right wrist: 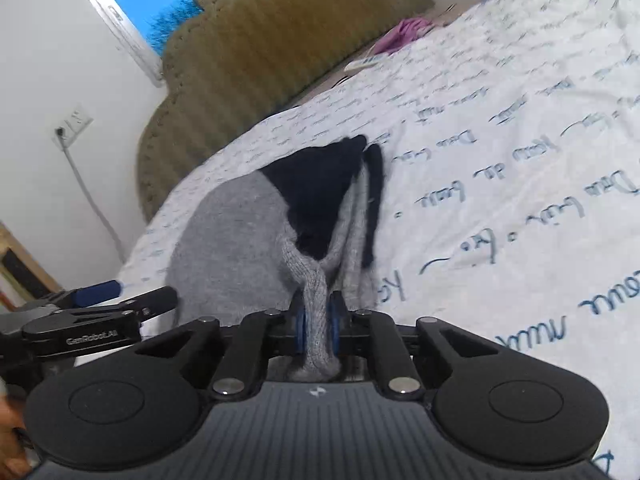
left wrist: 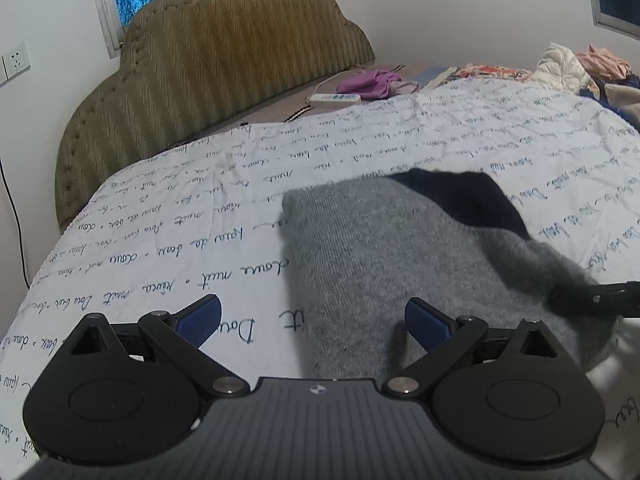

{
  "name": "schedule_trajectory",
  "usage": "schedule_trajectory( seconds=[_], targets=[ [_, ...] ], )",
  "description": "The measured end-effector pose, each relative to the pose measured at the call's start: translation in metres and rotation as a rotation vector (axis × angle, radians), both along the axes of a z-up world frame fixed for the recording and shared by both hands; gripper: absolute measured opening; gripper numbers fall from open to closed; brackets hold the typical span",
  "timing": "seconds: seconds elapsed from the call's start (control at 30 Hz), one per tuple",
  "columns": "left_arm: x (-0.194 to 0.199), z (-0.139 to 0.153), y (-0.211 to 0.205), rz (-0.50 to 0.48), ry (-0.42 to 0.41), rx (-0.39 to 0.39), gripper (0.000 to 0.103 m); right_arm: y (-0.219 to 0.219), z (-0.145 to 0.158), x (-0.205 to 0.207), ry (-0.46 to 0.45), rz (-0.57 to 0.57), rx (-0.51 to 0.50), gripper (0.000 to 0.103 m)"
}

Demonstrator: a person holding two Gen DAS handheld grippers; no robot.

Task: Fold small clothes
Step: 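Lower the folded end onto the sweater and open the left gripper while the right gripper holds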

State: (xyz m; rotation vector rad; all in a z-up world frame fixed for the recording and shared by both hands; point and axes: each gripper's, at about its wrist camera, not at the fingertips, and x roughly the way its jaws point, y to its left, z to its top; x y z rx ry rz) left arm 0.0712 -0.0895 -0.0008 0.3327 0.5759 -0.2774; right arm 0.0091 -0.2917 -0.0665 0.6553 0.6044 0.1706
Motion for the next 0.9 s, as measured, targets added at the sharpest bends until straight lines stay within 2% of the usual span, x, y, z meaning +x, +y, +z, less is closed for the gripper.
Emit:
schedule_trajectory(
  seconds=[0.07, 0.13, 0.2, 0.23, 0.37, 0.43, 0.6, 0.67, 0.73, 0.9],
  targets=[
    [0.004, 0.003, -0.001, 0.007, 0.005, -0.008, 0.099, -0.005, 0.001, 0.012, 0.020, 0.021, 0.034, 0.021],
    [0.008, 0.006, -0.002, 0.021, 0.004, -0.023, 0.099, -0.012, 0.000, 0.027, 0.028, 0.024, 0.078, 0.045],
    [0.013, 0.009, -0.003, 0.023, 0.002, -0.030, 0.099, -0.019, -0.003, 0.041, 0.021, 0.035, 0.128, 0.054],
    [0.014, 0.010, -0.005, 0.025, -0.001, -0.029, 0.099, -0.022, -0.004, 0.050, 0.019, 0.044, 0.150, 0.054],
    [0.017, 0.009, -0.012, 0.011, -0.003, -0.016, 0.099, -0.032, -0.008, 0.088, 0.022, 0.075, 0.189, 0.052],
    [0.016, 0.006, -0.012, 0.003, 0.010, -0.018, 0.099, -0.036, -0.011, 0.103, 0.043, 0.077, 0.190, 0.011],
    [0.010, -0.005, -0.012, -0.003, 0.037, -0.015, 0.099, -0.040, -0.006, 0.116, 0.048, 0.038, 0.065, 0.010],
    [0.007, -0.007, -0.009, 0.000, 0.046, -0.031, 0.099, -0.042, -0.008, 0.115, 0.047, 0.024, 0.089, 0.012],
    [0.002, -0.007, -0.003, 0.001, 0.053, -0.056, 0.099, -0.041, -0.007, 0.105, 0.045, 0.035, 0.111, 0.012],
    [-0.012, -0.012, 0.007, -0.002, 0.086, -0.087, 0.099, -0.034, 0.006, 0.062, 0.027, 0.086, 0.059, 0.017]
  ],
)
